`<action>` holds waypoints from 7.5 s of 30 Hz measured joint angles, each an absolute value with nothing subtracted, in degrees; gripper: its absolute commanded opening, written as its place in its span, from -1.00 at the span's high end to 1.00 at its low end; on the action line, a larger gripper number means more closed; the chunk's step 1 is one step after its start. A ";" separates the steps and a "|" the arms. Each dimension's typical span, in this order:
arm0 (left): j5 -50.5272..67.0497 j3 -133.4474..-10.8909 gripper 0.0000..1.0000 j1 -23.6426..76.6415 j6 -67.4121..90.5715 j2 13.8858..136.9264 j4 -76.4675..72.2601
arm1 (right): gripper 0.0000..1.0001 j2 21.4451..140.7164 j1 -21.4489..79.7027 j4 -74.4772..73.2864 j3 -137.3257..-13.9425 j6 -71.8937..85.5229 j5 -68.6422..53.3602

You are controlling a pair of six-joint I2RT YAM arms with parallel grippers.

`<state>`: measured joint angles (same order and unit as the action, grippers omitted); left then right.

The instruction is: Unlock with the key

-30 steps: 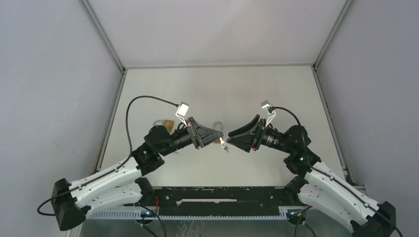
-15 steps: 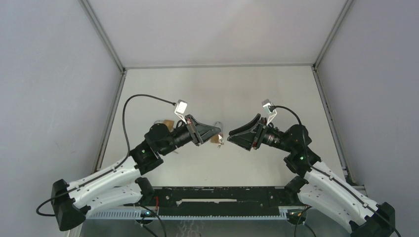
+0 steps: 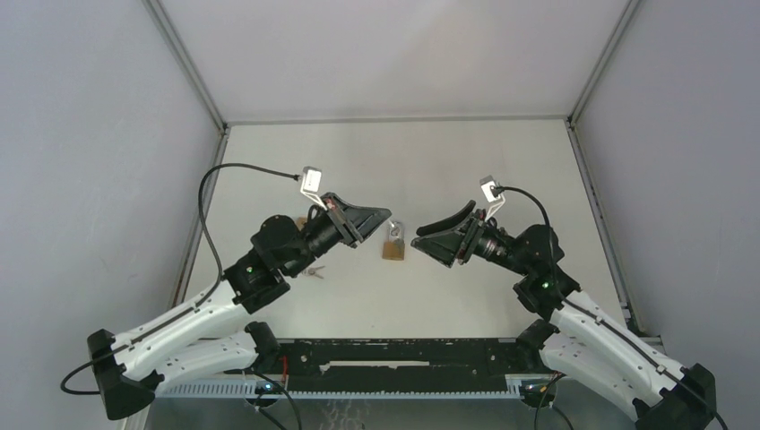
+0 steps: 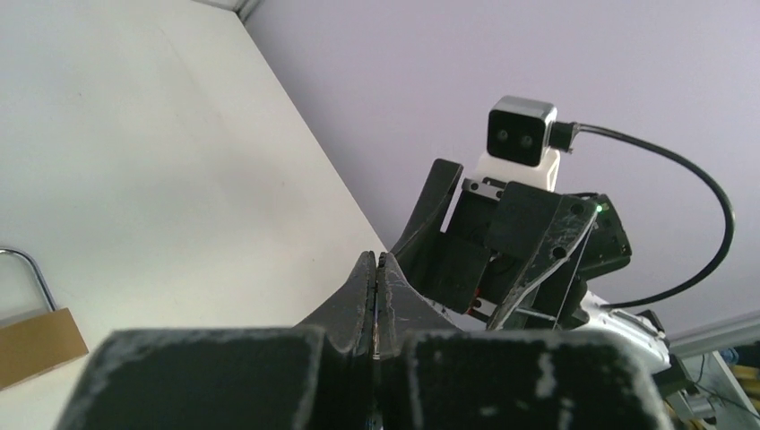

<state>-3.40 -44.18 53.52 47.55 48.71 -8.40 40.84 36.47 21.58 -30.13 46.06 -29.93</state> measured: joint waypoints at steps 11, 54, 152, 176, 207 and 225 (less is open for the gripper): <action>-8.93 -50.39 1.00 53.52 48.03 50.68 -5.02 | -0.60 44.62 36.47 26.11 -30.79 47.44 -28.32; -13.41 -53.91 1.00 53.52 52.64 51.48 -5.50 | 0.06 59.42 41.89 40.82 -39.09 52.88 -25.89; -18.76 -49.04 -0.59 51.94 32.99 56.49 27.24 | 1.00 40.71 25.06 -17.43 -41.93 36.27 -15.09; -17.41 -67.48 -0.77 55.37 41.71 96.42 40.66 | 1.00 35.46 19.22 -32.53 -39.27 28.38 -10.39; -15.07 -82.08 -0.34 50.83 47.07 115.35 43.88 | 1.00 33.78 16.47 -33.34 -37.85 27.31 -11.07; -11.11 -82.94 -0.66 47.99 61.12 115.52 44.56 | 1.00 33.52 15.86 -33.32 -37.76 27.20 -11.70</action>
